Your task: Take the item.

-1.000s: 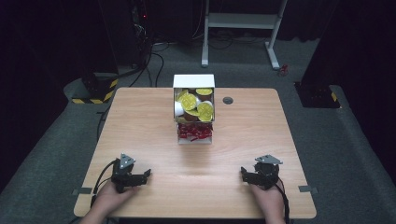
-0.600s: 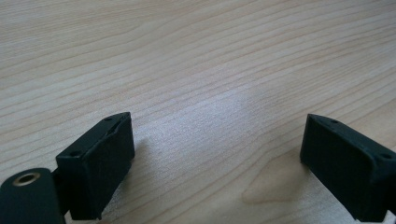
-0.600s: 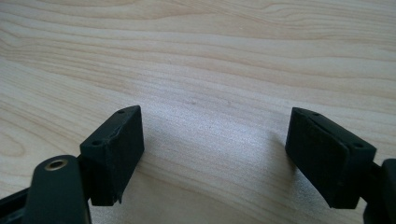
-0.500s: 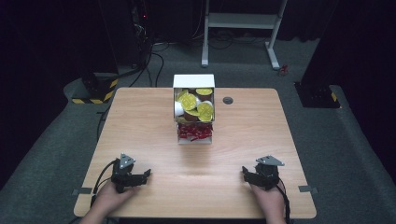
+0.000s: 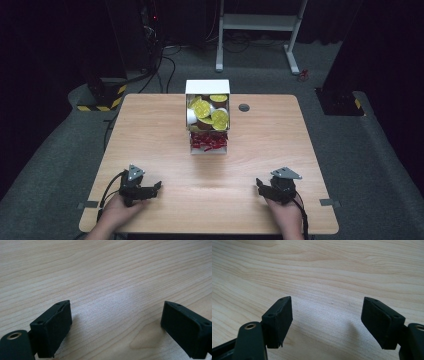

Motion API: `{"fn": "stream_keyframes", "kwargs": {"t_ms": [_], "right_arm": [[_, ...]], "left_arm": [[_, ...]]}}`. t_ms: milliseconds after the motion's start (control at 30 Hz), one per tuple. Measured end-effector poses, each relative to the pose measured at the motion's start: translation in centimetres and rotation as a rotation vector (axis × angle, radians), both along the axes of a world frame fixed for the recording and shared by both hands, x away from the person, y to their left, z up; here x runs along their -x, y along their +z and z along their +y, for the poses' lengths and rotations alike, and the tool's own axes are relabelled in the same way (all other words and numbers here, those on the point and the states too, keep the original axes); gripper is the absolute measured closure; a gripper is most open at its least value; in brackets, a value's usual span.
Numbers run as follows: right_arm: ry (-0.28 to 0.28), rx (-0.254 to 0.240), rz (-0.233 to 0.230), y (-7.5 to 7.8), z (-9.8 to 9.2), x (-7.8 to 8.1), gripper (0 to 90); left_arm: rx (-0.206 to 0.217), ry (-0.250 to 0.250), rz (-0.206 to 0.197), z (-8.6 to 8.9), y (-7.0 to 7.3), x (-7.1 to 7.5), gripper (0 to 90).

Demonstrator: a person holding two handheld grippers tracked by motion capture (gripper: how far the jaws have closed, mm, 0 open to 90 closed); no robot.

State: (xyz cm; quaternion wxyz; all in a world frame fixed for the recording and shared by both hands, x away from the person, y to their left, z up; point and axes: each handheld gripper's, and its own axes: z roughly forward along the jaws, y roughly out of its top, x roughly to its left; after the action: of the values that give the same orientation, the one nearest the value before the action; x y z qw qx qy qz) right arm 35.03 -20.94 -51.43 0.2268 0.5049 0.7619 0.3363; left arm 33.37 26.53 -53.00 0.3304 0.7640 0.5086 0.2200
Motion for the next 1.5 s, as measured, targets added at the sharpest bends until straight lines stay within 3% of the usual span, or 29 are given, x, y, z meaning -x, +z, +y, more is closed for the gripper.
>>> {"fn": "stream_keyframes", "kwargs": {"t_ms": [200,400,967,1000,1333,1500], "right_arm": [[0.013,-0.014,-0.013,0.1,0.0,0.1,27.2],[0.008,-0.079,-0.018,0.6,-0.1,0.3,34.1],[0.012,-0.094,-0.064,1.4,0.9,0.9,41.7],[0.010,-0.089,-0.079,1.5,1.0,0.8,45.1],[0.014,-0.048,-0.079,1.9,1.9,0.4,46.6],[0.005,-0.068,-0.067,2.2,2.3,0.1,48.0]], "left_arm": [[0.000,0.000,0.000,0.0,0.0,0.0,10.3],[0.000,0.000,0.000,0.0,0.0,0.0,10.3],[-0.008,-0.005,0.001,0.1,0.0,0.0,10.3],[-0.001,-0.004,0.004,0.1,0.0,0.0,10.3],[-0.001,-0.004,0.004,0.1,0.0,0.0,10.3],[-0.001,-0.004,0.004,0.1,0.0,0.0,10.3]]}}
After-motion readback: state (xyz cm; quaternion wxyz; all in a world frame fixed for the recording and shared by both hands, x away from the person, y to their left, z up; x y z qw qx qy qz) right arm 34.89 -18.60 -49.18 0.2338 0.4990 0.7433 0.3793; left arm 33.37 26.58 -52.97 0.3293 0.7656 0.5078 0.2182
